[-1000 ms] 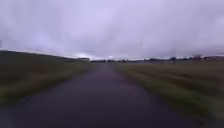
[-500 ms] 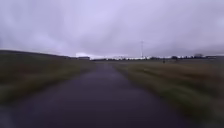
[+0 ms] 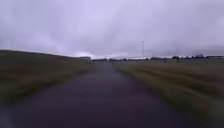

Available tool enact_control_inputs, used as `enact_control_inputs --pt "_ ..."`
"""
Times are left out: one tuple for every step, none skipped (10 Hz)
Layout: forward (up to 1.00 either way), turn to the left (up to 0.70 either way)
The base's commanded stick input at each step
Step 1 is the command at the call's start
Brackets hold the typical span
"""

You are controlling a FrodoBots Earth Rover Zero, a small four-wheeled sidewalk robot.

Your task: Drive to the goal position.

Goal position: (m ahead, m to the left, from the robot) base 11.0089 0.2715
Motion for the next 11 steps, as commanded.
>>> enact_control_inputs --pt "1.0 0.0" --pt "1.0 0.0" --pt "1.0 0.0" --pt "1.0 0.0" --pt "1.0 0.0" --pt "1.0 0.0" --pt "1.0 0.0" --pt "1.0 0.0" --pt "1.0 0.0" --pt "1.0 0.0" --pt "1.0 0.0"
